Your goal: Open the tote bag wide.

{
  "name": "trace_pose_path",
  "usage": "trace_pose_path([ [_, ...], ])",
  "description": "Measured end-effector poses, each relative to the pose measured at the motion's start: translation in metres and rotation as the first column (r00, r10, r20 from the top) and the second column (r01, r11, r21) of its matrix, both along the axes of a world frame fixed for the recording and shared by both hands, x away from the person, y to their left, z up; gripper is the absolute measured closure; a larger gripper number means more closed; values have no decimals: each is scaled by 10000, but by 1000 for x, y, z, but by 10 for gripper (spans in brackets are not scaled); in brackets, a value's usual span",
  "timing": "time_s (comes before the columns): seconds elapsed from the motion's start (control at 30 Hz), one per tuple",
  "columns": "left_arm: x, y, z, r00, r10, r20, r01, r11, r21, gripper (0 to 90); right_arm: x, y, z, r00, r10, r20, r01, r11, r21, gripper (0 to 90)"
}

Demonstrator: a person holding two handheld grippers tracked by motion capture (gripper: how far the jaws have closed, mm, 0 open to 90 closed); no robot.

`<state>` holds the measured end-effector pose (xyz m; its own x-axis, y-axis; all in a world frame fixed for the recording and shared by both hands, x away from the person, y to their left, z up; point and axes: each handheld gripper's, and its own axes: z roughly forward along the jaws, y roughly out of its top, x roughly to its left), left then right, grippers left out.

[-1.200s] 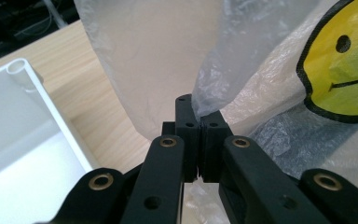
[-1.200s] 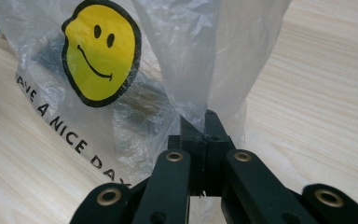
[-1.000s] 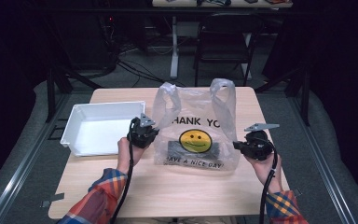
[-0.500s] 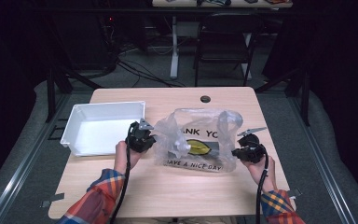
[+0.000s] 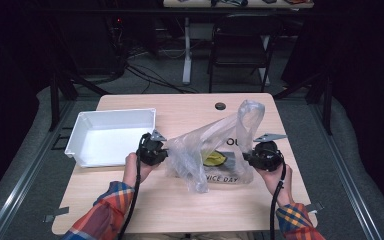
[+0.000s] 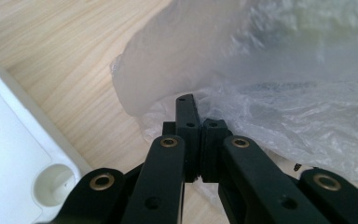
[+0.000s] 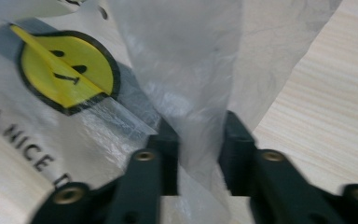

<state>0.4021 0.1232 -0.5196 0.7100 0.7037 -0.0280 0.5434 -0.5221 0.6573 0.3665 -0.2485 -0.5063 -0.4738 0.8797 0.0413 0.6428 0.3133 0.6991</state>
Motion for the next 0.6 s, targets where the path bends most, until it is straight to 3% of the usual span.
trace_pose_path([
  [0.03, 0, 0, 0, 10000, 18, 3, -18, 10000, 9, 895, 3, 1, -4, 9998, -14, -199, 14, 10000, -22, 887],
  [0.07, 0, 1, 0, 10000, 32, -42, -32, 10000, -1, 895, 2, 1, -5, 9997, -13, -236, 12, 10000, -53, 895],
  [0.13, 0, 2, 0, 10000, 24, -54, -24, 10000, 26, 895, 1, -1, -3, 9989, 165, -448, -174, 9997, -192, 900],
  [0.43, 0, 7, 1, 9998, 150, -141, -150, 9999, -12, 896, -15, -11, 5, 9975, 286, -639, -261, 9989, 399, 900],
  [0.53, 1, 7, 0, 9996, 226, -178, -225, 9997, 93, 896, -11, -10, -7, 9882, 483, -1456, -452, 9987, 241, 900],
  [0.57, 1, 7, 0, 9995, 221, -216, -218, 9996, 166, 896, -11, -10, -7, 9882, 483, -1456, -452, 9987, 241, 900],
  [0.6, 2, 7, -1, 9995, 256, -205, -251, 9994, 259, 896, -7, -6, -17, 9880, 98, -1539, -83, 9999, 106, 900],
])
